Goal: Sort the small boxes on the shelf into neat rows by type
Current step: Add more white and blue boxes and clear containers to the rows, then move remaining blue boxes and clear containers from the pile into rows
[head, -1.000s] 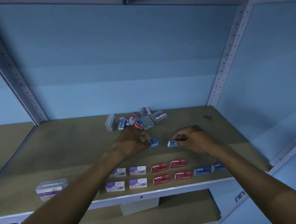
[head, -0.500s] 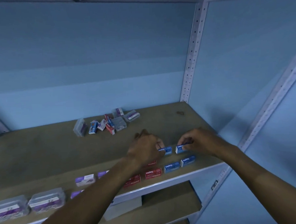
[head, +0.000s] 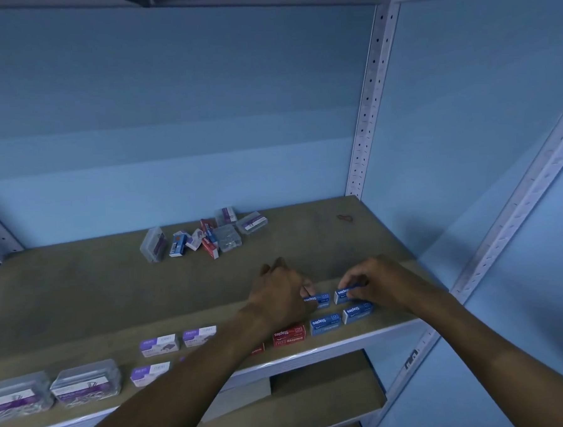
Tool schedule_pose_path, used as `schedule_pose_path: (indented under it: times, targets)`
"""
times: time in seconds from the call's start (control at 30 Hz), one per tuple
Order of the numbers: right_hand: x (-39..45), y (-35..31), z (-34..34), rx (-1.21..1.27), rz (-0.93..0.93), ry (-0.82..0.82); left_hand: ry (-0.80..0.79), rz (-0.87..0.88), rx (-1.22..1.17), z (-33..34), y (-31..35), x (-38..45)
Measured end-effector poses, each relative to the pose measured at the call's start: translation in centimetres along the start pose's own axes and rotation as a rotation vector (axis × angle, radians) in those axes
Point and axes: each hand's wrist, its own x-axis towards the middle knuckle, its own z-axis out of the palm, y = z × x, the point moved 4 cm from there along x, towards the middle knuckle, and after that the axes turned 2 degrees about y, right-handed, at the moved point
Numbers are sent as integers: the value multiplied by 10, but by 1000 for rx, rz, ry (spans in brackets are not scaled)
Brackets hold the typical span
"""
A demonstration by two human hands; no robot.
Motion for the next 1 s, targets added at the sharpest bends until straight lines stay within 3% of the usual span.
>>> schedule_pose_path:
  times: [0.2,0.33,0.6,0.83,1.0]
  targets:
    - [4,7,-13,101,49,42,33,-67,-173,-31,-22,-10]
    - [19,-7,-11,98,59,71,1,-248,-198,-57,-73,-27]
    - [52,-68,25,84,-29,42,-43,-472,-105,-73,-133,-73]
    - [110,-132,48,20,-77,83,98,-509,37,-71,-190,-60]
    - [162,-181,52,-37,-107,165,211,-538,-22,-67,-224,-32]
